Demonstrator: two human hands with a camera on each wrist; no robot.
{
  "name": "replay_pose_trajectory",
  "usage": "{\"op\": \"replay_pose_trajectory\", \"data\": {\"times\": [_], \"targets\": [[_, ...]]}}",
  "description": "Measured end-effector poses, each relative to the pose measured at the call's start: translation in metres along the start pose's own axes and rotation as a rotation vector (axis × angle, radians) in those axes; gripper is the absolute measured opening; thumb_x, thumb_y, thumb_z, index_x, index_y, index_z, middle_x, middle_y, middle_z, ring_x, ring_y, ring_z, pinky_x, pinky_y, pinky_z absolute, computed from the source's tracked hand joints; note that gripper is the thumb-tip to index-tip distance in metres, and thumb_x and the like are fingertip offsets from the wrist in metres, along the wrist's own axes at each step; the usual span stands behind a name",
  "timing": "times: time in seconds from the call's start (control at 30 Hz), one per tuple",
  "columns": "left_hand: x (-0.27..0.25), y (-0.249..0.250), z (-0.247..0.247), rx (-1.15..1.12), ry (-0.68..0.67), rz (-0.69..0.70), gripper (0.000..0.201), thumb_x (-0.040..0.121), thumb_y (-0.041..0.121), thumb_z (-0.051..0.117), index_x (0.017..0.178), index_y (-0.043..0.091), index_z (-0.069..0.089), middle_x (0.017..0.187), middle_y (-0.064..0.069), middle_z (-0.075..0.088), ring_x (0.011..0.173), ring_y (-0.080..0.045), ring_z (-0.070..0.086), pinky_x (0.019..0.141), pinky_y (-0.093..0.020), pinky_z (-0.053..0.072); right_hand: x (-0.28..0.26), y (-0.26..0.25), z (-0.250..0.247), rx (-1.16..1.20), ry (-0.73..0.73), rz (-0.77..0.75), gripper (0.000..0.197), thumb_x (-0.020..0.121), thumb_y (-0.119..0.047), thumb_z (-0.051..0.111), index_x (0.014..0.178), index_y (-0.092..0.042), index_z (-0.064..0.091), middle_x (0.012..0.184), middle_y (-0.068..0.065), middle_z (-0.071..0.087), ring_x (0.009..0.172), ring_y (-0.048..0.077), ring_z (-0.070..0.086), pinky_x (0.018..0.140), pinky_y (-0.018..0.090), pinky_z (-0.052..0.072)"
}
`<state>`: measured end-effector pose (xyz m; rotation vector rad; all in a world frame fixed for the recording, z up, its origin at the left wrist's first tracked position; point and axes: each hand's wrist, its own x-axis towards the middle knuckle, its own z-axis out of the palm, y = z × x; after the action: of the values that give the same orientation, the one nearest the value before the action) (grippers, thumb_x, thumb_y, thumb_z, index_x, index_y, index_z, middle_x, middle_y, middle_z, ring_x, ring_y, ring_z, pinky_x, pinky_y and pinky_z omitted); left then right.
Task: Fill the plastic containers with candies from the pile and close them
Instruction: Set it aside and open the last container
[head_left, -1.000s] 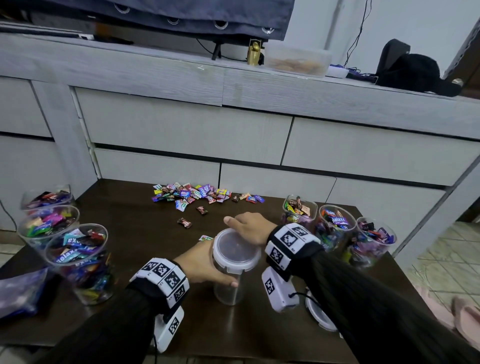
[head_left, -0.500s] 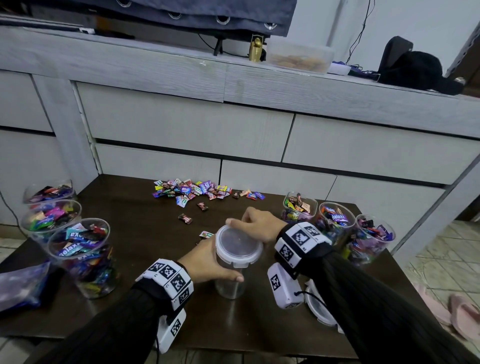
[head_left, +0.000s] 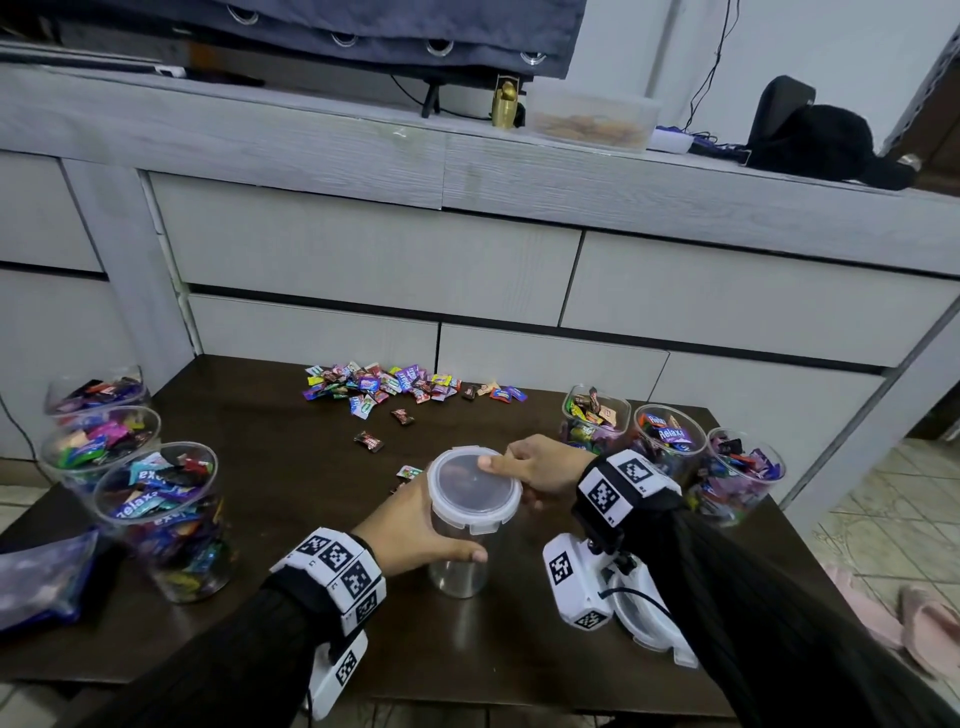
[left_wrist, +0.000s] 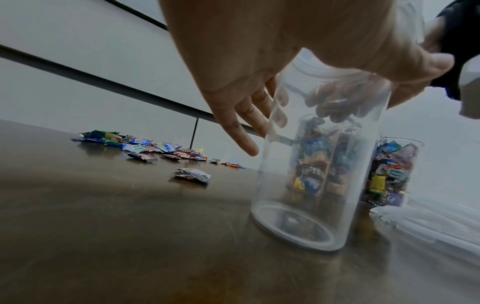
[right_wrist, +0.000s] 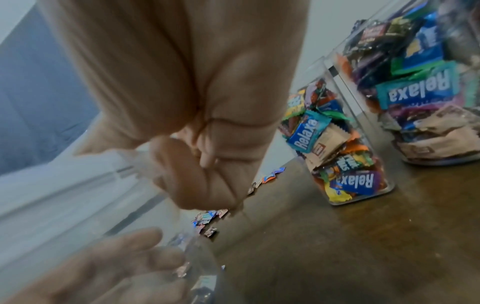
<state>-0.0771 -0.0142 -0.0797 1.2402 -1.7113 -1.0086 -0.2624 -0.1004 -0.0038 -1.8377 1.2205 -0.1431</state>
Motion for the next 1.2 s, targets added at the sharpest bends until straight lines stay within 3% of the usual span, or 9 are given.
{"op": "replay_pose_trajectory", "data": {"times": [0.13, 0.3, 0.5, 0.57, 0.67, 0.73, 0.83, 1.0, 1.2], "targets": [[0.001, -0.003, -0.004, 0.094, 0.004, -0.018, 0.102, 0.055, 0.062, 0.087, 0.141, 0.040, 0.037, 0.136, 0.027, 0.051, 0.129, 0.006, 0.044, 0.112, -0.029, 0.037, 0.003, -0.004, -0.003, -0.002, 0.125, -0.062, 0.049, 0.074, -0.054, 0.072, 0.058, -0.018, 0.043, 0.043, -0.005, 0.047, 0.033, 0.010, 0.043, 0.034, 0.017, 0.031], [-0.003, 0.001, -0.010, 0.189, -0.050, -0.067, 0.097, 0.051, 0.074, 0.080, 0.129, 0.066, 0.023, 0.130, 0.044, 0.037, 0.125, 0.018, 0.037, 0.102, -0.015, 0.035, -0.001, -0.013, -0.012, -0.169, 0.188, -0.162, 0.048, 0.069, -0.050, 0.079, 0.061, -0.015, 0.046, 0.054, -0.002, 0.053, 0.044, 0.012, 0.051, 0.039, 0.022, 0.042], [-0.004, 0.010, -0.019, 0.130, -0.069, -0.026, 0.092, 0.061, 0.062, 0.079, 0.139, 0.043, 0.035, 0.132, 0.019, 0.050, 0.122, 0.001, 0.050, 0.101, -0.023, 0.044, 0.001, -0.017, -0.013, -0.205, 0.159, -0.312, 0.033, 0.074, -0.039, 0.079, 0.088, -0.017, 0.058, 0.075, -0.008, 0.057, 0.067, 0.005, 0.051, 0.063, 0.018, 0.043], [0.000, 0.012, -0.018, 0.199, -0.039, -0.031, 0.095, 0.057, 0.066, 0.078, 0.138, 0.041, 0.036, 0.129, 0.013, 0.046, 0.122, -0.002, 0.047, 0.105, -0.031, 0.042, 0.004, -0.018, -0.010, -0.192, 0.180, -0.271, 0.033, 0.080, -0.043, 0.073, 0.094, -0.018, 0.057, 0.078, -0.009, 0.056, 0.072, 0.007, 0.052, 0.063, 0.018, 0.042], [0.005, 0.014, -0.009, 0.128, -0.034, -0.057, 0.106, 0.050, 0.060, 0.086, 0.138, 0.041, 0.031, 0.133, 0.020, 0.043, 0.126, 0.005, 0.043, 0.108, -0.027, 0.038, 0.006, -0.016, -0.007, -0.277, 0.217, -0.164, 0.040, 0.087, -0.056, 0.056, 0.097, -0.017, 0.056, 0.080, -0.007, 0.056, 0.076, 0.010, 0.052, 0.058, 0.018, 0.038], [0.008, 0.014, -0.002, 0.031, -0.044, -0.051, 0.108, 0.050, 0.050, 0.091, 0.139, 0.037, 0.032, 0.135, 0.019, 0.049, 0.127, 0.006, 0.046, 0.108, -0.025, 0.038, 0.006, -0.012, -0.004, -0.316, 0.241, -0.088, 0.046, 0.090, -0.062, 0.044, 0.090, -0.017, 0.053, 0.088, 0.000, 0.058, 0.080, 0.016, 0.053, 0.059, 0.024, 0.037], [0.011, 0.016, 0.006, -0.021, -0.044, -0.059, 0.101, 0.053, 0.041, 0.092, 0.137, 0.035, 0.037, 0.133, 0.015, 0.056, 0.126, 0.000, 0.050, 0.108, -0.026, 0.039, 0.002, -0.005, -0.001, -0.333, 0.280, 0.016, 0.054, 0.091, -0.067, 0.030, 0.077, -0.018, 0.049, 0.088, 0.007, 0.058, 0.079, 0.025, 0.056, 0.045, 0.026, 0.042], [0.012, 0.014, 0.009, -0.054, -0.082, -0.089, 0.085, 0.065, 0.018, 0.091, 0.134, 0.031, 0.044, 0.125, 0.019, 0.061, 0.117, 0.012, 0.053, 0.092, -0.003, 0.039, 0.000, 0.006, 0.001, -0.355, 0.366, 0.031, 0.058, 0.095, -0.063, 0.024, 0.086, -0.015, 0.057, 0.098, 0.010, 0.062, 0.093, 0.029, 0.057, 0.077, 0.034, 0.039], [0.014, 0.017, 0.005, -0.025, -0.149, -0.133, 0.087, 0.067, 0.021, 0.090, 0.138, 0.031, 0.041, 0.128, 0.018, 0.059, 0.119, 0.012, 0.051, 0.096, -0.007, 0.039, 0.000, 0.008, 0.009, -0.009, 0.285, 0.000, 0.052, 0.097, -0.054, 0.036, 0.105, -0.014, 0.068, 0.107, 0.011, 0.068, 0.102, 0.028, 0.062, 0.096, 0.043, 0.045]]}}
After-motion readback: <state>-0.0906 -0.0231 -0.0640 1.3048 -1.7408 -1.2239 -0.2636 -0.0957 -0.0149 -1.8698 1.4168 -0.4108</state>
